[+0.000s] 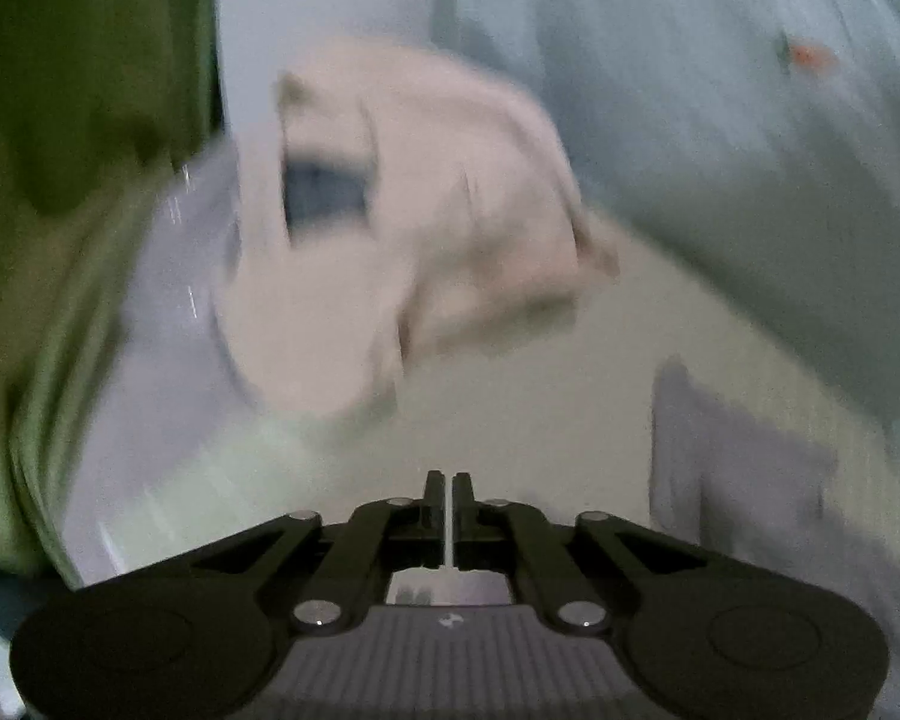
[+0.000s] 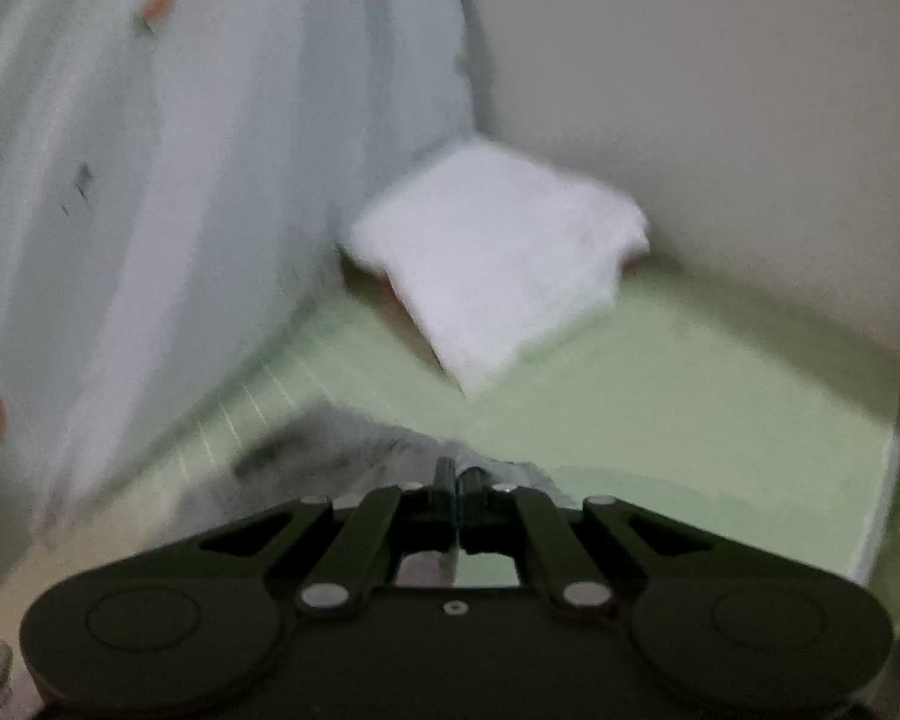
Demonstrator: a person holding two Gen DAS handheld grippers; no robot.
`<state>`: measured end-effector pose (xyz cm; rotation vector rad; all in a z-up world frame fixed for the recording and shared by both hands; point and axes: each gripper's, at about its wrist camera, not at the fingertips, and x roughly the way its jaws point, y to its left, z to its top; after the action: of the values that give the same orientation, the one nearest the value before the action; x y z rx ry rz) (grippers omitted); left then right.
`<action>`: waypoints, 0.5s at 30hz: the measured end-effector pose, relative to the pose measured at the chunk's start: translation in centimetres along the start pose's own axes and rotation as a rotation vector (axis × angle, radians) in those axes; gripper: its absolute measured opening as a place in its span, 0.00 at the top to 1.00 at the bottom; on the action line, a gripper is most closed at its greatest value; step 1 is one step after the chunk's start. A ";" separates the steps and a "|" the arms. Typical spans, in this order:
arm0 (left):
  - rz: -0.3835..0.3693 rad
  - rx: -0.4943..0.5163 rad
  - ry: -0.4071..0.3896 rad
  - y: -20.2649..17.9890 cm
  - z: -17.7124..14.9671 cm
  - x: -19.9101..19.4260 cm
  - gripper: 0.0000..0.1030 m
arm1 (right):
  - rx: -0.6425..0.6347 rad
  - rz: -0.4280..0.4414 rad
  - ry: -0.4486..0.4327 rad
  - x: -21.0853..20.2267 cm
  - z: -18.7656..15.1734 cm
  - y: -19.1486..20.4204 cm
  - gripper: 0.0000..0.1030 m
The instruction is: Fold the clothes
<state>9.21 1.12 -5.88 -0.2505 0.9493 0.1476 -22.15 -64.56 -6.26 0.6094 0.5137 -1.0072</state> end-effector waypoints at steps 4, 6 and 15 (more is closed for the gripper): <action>-0.011 -0.018 0.110 -0.4 -4.6 0.4 0.65 | 0.003 -0.012 0.048 0.4 -1.3 -0.8 0.99; -0.027 -0.060 0.157 -0.3 -6.1 0.4 0.60 | -0.018 -0.010 0.057 0.5 -1.6 -0.7 0.99; -0.035 -0.163 0.246 -0.9 -8.8 0.6 0.38 | -0.036 0.014 0.089 0.8 -2.4 -0.4 0.98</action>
<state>2.89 -2.20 -11.16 -0.4435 1.1779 0.1647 -22.39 -63.55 -8.62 0.6269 0.6039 -0.9592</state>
